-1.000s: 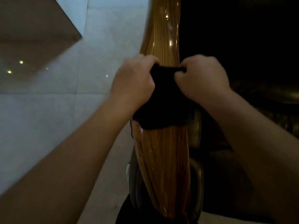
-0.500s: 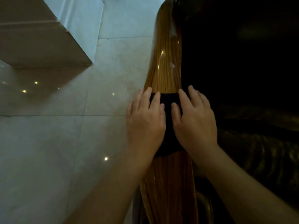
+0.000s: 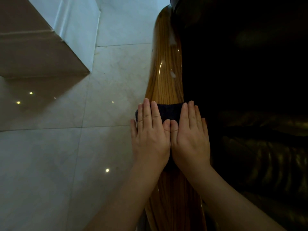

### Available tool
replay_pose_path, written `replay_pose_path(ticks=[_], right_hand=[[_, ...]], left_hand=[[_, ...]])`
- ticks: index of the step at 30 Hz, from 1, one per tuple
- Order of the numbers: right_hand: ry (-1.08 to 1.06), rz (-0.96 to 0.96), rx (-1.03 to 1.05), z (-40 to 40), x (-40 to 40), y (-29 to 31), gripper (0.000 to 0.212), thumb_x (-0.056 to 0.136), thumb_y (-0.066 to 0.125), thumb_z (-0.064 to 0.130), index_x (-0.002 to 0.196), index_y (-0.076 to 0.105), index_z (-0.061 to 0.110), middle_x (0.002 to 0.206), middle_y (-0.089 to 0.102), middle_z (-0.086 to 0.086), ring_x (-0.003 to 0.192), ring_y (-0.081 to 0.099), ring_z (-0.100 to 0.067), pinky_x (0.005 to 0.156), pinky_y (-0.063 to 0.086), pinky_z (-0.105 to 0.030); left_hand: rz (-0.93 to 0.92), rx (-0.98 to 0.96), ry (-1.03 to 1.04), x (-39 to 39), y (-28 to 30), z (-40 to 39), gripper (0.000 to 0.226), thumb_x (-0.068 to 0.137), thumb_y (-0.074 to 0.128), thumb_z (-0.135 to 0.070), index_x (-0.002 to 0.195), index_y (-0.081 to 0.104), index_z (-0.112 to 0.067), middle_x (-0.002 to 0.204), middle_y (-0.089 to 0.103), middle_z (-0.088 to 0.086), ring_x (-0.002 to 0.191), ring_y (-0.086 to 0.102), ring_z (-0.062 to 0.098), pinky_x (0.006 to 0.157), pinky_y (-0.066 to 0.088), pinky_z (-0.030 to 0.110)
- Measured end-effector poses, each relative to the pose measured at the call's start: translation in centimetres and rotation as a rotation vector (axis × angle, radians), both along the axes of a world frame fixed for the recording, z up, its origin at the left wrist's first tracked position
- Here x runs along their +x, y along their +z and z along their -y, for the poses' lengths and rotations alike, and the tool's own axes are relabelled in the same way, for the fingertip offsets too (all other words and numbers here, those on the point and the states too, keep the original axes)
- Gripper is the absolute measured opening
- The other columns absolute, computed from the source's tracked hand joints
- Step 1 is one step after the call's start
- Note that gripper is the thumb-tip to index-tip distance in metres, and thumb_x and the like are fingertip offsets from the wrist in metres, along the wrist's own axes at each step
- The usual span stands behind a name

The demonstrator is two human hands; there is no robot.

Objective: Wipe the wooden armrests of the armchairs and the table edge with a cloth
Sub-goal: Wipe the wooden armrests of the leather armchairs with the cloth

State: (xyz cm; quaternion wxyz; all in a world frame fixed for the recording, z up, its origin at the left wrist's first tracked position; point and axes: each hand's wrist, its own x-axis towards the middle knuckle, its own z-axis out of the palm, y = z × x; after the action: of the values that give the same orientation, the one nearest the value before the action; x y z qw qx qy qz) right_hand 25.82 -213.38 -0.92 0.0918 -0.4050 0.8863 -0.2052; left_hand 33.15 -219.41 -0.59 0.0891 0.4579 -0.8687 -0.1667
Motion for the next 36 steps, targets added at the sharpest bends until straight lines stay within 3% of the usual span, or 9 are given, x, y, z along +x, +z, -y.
replay_pose_path(ticks=[14,21,30,36], right_hand=[[-0.037,0.06,-0.009,2.0,-1.2,0.3,0.058,0.102,0.022,0.037,0.151,0.012,0.008,0.159,0.012,-0.01,0.146,0.009,-0.019,0.117,0.016,-0.043],[-0.052,0.12,-0.032,4.5,-2.7,0.8,0.059,0.101,0.021,0.038,0.151,0.008,0.01,0.16,0.008,-0.009,0.146,0.008,-0.018,0.118,0.015,-0.041],[-0.032,0.117,-0.042,7.5,-4.7,1.0,0.059,0.101,0.025,0.033,0.15,0.013,0.003,0.158,0.012,-0.016,0.146,0.014,-0.024,0.114,0.025,-0.044],[0.009,0.136,-0.026,9.6,-6.5,1.0,0.062,0.1,0.019,0.037,0.151,0.007,0.005,0.159,0.01,-0.013,0.146,0.008,-0.025,0.117,0.016,-0.044]], left_hand=[[0.048,0.001,-0.062,-1.3,0.0,2.7,0.06,0.099,0.014,-0.042,0.148,0.004,-0.009,0.158,0.002,0.011,0.145,-0.002,0.022,0.115,0.015,0.049],[-0.003,0.071,-0.095,-3.0,-0.1,5.6,0.065,0.096,0.012,-0.046,0.149,-0.002,-0.013,0.159,-0.005,0.006,0.144,-0.008,0.017,0.116,0.01,0.046],[-0.022,0.195,-0.053,-5.3,0.5,8.5,0.063,0.097,0.015,-0.044,0.149,-0.009,-0.017,0.159,-0.011,0.001,0.143,-0.011,0.013,0.116,0.007,0.044],[-0.026,0.222,-0.062,-7.0,0.6,10.7,0.064,0.097,0.017,-0.044,0.149,-0.007,-0.015,0.159,-0.01,0.003,0.144,-0.009,0.015,0.116,0.009,0.046]])
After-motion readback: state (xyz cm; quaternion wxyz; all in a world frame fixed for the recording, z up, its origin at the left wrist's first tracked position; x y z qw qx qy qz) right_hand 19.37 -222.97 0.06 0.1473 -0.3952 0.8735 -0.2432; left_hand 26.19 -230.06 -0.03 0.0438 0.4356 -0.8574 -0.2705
